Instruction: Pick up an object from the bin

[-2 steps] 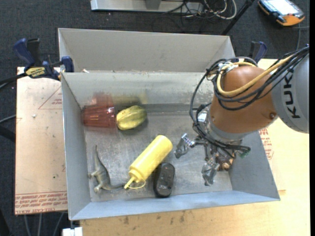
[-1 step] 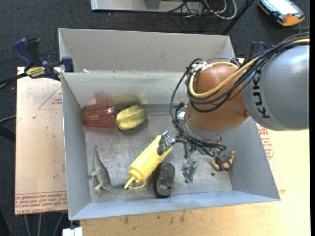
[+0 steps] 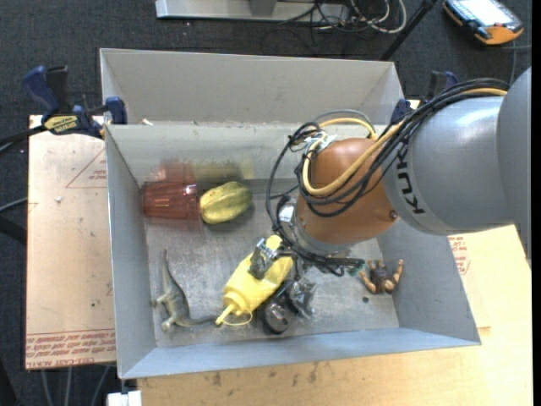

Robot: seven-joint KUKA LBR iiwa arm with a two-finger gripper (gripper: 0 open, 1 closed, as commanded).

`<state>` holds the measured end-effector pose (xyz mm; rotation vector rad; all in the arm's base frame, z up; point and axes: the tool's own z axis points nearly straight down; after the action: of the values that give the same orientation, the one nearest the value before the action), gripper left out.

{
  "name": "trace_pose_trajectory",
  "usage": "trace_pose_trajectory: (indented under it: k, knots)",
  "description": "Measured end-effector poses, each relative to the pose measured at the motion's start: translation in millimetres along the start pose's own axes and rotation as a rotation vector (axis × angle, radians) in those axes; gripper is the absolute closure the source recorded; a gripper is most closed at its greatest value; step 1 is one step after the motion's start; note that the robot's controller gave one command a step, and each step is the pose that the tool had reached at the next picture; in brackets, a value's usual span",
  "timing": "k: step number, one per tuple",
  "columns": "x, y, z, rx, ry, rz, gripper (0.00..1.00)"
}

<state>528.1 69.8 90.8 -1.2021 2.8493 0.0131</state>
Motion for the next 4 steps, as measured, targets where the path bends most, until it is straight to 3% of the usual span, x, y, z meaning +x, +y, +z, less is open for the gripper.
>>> trace_pose_trajectory:
  k: [4]
  knots:
    - [2.3, 1.1, -3.5, -0.001, 0.009, 0.001, 1.00]
